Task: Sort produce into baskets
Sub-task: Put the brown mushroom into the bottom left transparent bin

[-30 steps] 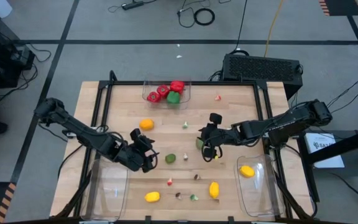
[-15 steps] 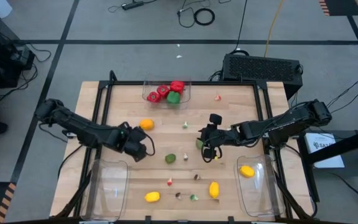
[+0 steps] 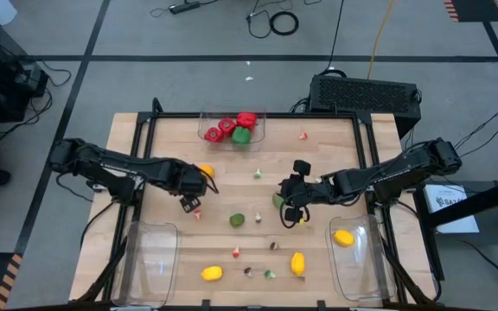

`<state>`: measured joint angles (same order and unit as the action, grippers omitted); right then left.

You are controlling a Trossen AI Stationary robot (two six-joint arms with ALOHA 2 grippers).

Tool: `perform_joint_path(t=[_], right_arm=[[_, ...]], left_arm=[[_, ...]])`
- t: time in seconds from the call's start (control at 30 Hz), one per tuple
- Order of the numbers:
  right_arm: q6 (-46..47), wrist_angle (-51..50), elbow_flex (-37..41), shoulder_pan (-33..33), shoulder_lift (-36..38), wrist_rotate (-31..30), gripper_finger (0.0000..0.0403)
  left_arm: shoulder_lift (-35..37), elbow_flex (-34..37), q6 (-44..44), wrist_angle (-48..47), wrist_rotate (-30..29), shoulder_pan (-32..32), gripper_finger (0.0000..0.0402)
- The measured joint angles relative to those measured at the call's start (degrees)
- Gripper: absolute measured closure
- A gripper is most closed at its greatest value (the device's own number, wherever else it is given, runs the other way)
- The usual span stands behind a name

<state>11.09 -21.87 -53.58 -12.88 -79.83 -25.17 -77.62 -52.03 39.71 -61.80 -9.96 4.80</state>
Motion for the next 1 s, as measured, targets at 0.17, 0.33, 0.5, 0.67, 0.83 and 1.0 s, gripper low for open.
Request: perform_joint_path(t=[0.17, 0.33, 0.5, 0.67, 0.83, 1.0], right_arm=[[-0.17, 0.09, 0.0, 0.0, 0.0, -0.02, 0.0266], [-0.39, 0.16, 0.0, 0.02, 0.0, -0.02, 0.0266], [-0.39, 0.2, 0.0, 0.02, 0.0, -0.02, 0.0266], [-0.35, 0.2, 0.0, 0.02, 0.0, -0.05, 0.0266], [-0.3, 0.2, 0.0, 0.02, 0.0, -0.05, 0.0266], [-0.19, 0.2, 0.0, 0.02, 0.0, -0.07, 0.0266]], left_arm=[[-0.02, 4.02, 0.25, 2.36, 0.77, -2.49, 0.0159], [-0.02, 6.05, 0.27, 5.22, 0.78, -2.91, 0.0176], [-0.02, 6.75, 0.01, 7.04, 1.71, -2.91, 0.0178], [-0.14, 6.88, 0.46, 7.67, 1.78, -2.9, 0.0178], [-2.34, 8.19, 0.93, 8.99, 1.84, -2.8, 0.0178], [-5.61, 8.48, 0.71, 9.05, 2.54, -2.8, 0.0178]])
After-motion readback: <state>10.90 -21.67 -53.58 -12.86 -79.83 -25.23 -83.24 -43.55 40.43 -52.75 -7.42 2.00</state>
